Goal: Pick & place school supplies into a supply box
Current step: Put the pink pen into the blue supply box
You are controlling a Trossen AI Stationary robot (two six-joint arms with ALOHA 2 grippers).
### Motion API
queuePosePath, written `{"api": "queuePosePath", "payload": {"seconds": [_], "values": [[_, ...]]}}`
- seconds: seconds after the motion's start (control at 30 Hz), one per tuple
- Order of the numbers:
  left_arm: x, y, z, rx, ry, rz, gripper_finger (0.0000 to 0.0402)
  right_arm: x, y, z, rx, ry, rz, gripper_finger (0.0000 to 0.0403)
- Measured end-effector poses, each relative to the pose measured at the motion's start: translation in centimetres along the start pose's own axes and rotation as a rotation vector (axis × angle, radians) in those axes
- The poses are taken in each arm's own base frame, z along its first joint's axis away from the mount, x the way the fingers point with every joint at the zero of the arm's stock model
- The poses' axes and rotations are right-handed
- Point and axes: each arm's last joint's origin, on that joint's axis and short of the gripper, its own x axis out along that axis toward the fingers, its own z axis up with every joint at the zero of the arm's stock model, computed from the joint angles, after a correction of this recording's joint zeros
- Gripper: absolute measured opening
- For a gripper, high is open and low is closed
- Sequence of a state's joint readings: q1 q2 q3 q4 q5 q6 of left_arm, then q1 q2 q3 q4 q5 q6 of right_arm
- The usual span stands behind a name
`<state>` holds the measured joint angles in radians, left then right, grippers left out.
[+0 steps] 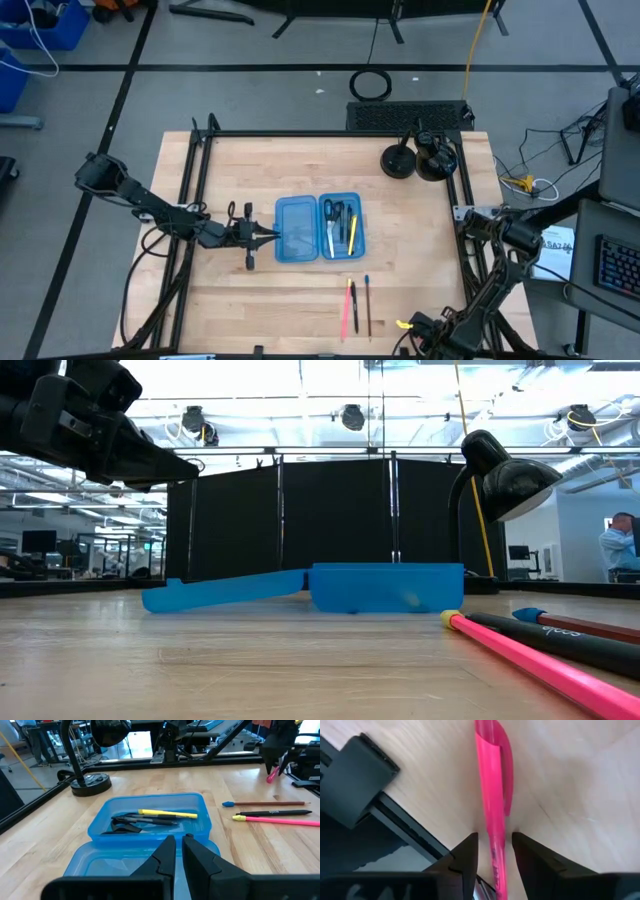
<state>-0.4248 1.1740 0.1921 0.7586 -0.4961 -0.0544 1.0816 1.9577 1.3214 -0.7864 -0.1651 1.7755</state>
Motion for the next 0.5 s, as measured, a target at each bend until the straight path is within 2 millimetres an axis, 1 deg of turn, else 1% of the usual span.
{"api": "queuePosePath", "payload": {"seconds": [0.13,0.3,0.4,0.5], "values": [[0.0,0.0,0.0,0.000,0.000,0.000,0.0037,1.0,-0.3,0.2,0.011,0.002,-0.061,0.0120],[0.0,0.0,0.0,0.000,0.000,0.000,0.0037,2.8,-1.8,1.1,0.060,-0.043,-0.103,0.0112],[0.0,0.0,0.0,-0.005,0.000,0.000,0.0037,3.7,-2.5,1.5,0.046,-0.026,-0.084,0.0083],[0.0,0.0,0.0,-0.006,0.001,0.000,0.0037,3.9,-3.0,2.0,0.054,0.009,-0.099,0.0036]]}}
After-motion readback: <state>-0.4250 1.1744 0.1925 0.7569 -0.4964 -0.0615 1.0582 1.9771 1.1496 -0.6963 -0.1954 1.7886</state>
